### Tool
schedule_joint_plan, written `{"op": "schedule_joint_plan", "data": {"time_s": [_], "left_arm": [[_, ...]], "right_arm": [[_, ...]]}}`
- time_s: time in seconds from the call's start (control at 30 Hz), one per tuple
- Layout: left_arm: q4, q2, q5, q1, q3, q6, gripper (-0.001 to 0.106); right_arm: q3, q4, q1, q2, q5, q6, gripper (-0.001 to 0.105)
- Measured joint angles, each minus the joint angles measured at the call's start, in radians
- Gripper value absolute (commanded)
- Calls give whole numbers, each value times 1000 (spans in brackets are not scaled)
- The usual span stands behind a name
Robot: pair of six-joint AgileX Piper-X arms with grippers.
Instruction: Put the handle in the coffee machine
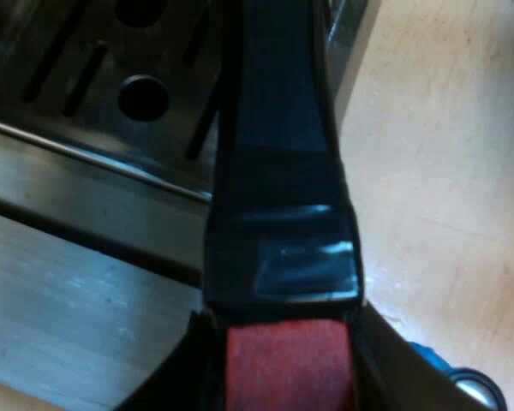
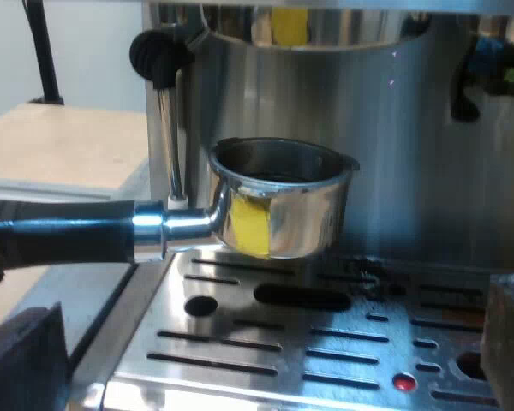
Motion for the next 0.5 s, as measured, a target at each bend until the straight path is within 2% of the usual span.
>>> {"op": "schedule_joint_plan", "data": {"time_s": [0.1, 0.3, 0.5], "left_arm": [[-60, 0, 21, -15, -1, 10, 0], [-110, 0, 38, -29, -1, -30, 0], [-130, 0, 38, -33, -1, -36, 0]], "right_arm": [[0, 0, -4, 0, 1, -2, 104], [0, 0, -9, 0, 1, -5, 104], [0, 0, -9, 0, 1, -5, 104]]}}
